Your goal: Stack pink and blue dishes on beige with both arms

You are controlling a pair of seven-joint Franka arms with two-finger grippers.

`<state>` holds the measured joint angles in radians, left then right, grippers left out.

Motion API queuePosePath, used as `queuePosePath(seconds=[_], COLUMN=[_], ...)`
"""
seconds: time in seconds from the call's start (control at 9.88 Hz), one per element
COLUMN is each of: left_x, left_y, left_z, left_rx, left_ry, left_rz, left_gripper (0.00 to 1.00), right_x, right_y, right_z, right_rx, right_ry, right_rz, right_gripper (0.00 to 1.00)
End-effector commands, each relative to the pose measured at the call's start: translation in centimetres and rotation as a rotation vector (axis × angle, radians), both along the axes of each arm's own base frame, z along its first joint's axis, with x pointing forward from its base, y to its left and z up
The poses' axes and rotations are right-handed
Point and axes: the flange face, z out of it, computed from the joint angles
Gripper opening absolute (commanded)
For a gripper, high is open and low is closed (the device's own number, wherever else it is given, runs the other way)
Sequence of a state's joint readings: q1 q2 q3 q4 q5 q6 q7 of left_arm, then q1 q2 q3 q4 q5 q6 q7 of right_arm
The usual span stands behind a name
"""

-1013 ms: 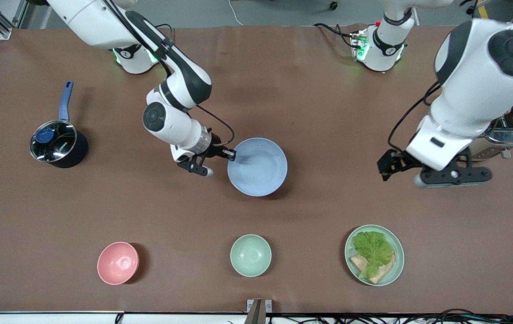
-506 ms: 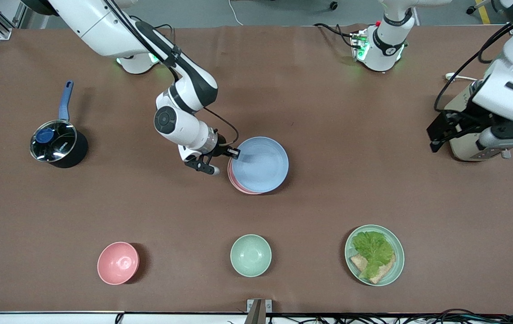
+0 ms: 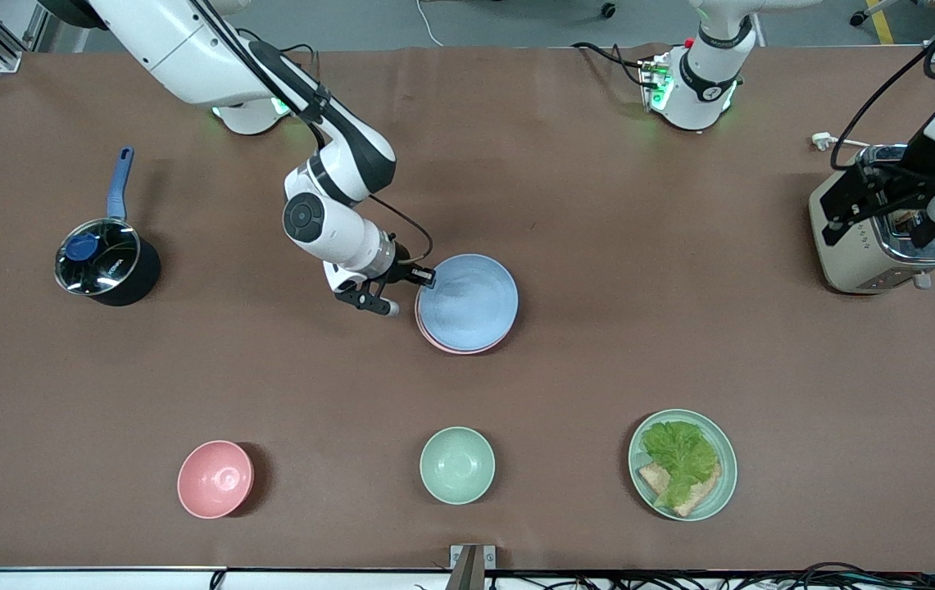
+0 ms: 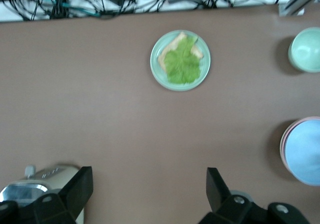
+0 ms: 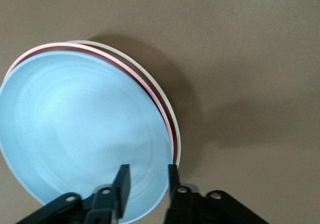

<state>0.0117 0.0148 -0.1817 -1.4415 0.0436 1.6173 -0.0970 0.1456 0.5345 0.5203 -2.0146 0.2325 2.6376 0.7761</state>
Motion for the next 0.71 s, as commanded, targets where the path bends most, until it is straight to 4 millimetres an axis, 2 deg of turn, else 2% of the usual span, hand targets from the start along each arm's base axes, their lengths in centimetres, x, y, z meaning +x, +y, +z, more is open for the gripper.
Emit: queuePosePath(seconds=[0.0, 0.1, 0.3, 0.41, 0.61], left_x=[-3.4, -4.3, -5.1, -5.2, -5.3], left_y=[0.9, 1.1, 3.1, 3.8, 3.6], left_z=[-2.2, -2.8, -3.3, -3.5, -3.6], left_rx=[-0.009, -0.004, -0.022, -0.029, -0.02], left_ry=[0.098, 0.112, 0.15, 0.168, 0.193], left_rz=[0.005, 0.011, 0.037, 0.033, 0.029], left_gripper=[1.0, 1.0, 1.0, 1.0, 1.0], right_x=[1.3, 2.5, 5.3, 6.4, 7.5], right_y=[-2.1, -4.3, -10.4, -14.8, -23.6], right_z=[3.2, 5.7, 12.5, 16.5, 24.6], right_rx=[-0.028, -0.1, -0.268, -0.349, -0.432], right_ry=[-0.057, -0.087, -0.119, -0.131, -0.178], right_rz=[-0.014, 0.019, 0.033, -0.001, -0.014], right_gripper=[1.0, 1.0, 1.0, 1.0, 1.0])
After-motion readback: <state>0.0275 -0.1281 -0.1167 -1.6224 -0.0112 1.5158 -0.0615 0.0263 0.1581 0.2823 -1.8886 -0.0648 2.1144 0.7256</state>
